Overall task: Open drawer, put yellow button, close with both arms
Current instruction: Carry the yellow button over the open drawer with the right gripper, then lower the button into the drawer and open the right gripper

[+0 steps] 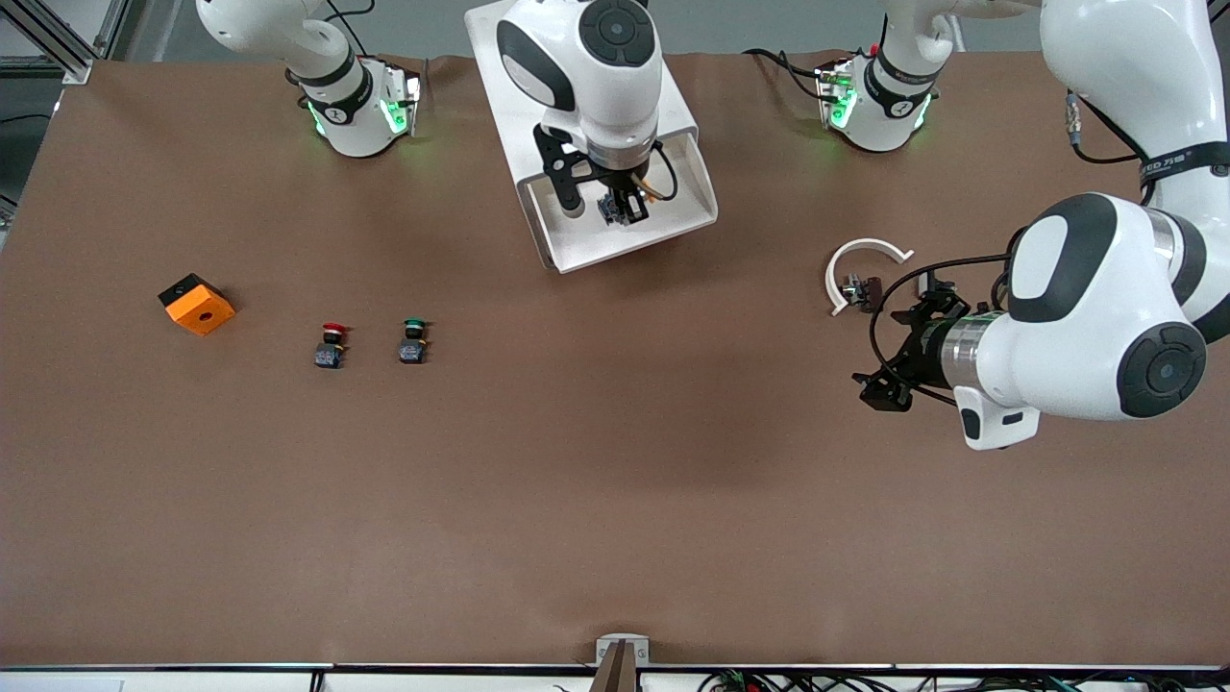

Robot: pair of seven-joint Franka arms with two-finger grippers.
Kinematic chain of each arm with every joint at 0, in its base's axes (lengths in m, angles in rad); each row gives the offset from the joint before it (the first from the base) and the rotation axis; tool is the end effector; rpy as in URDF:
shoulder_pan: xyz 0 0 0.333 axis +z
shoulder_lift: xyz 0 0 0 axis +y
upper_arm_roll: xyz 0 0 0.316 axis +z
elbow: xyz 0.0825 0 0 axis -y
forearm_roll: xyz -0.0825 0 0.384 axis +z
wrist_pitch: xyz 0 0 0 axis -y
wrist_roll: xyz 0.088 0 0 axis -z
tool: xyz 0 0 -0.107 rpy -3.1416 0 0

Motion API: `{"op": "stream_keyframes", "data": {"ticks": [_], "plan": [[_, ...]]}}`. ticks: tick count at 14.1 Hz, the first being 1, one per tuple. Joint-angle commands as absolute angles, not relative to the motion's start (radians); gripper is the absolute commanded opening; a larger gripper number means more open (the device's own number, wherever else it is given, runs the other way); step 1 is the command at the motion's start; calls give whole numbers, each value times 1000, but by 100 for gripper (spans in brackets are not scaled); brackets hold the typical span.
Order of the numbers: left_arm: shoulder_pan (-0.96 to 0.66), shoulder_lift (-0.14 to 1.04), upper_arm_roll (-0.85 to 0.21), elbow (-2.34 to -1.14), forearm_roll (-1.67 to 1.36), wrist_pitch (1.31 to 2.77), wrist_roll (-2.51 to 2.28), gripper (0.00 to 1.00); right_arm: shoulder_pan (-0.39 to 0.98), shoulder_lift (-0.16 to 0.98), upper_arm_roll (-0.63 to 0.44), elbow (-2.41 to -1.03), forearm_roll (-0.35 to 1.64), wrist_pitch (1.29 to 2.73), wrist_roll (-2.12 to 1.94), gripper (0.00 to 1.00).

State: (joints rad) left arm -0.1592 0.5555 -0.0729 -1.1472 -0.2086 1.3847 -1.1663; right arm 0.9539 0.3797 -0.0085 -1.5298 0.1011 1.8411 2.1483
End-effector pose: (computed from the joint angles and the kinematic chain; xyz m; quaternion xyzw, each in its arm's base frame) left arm 0.6576 -0.1685 0.4644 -0.8752 -0.4408 0.1992 0.0058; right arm 0.3816 0.5434 0.4337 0.8146 -0.5771 -0.0474 0.0330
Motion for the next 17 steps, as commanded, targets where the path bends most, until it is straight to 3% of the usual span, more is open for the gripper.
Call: {"op": "stream_keyframes", "data": {"ticks": [1,11,12,13,14,17], "plan": [[-179,528,-75,-1173,-147,1394,-1089,100,992,434,-21,-1451,100,1832,2230,0],[-209,506,-81,-1173,-25,1426,-856,100,1039,512,-23,-1391,97,1861,2324,0],[-213,506,-83,-1175,-25,1439,-801,100,1034,512,-23,-1391,97,1859,2312,42],[-213,506,-93,-1177,-23,1451,-763,100,1034,512,-23,-1391,97,1859,2303,95],[-207,505,-103,-1178,-21,1465,-727,100,1034,512,-23,-1390,97,1859,2278,100],[-215,494,-118,-1196,-18,1511,-623,100,1023,508,-23,-1375,109,1844,2208,100]]}}
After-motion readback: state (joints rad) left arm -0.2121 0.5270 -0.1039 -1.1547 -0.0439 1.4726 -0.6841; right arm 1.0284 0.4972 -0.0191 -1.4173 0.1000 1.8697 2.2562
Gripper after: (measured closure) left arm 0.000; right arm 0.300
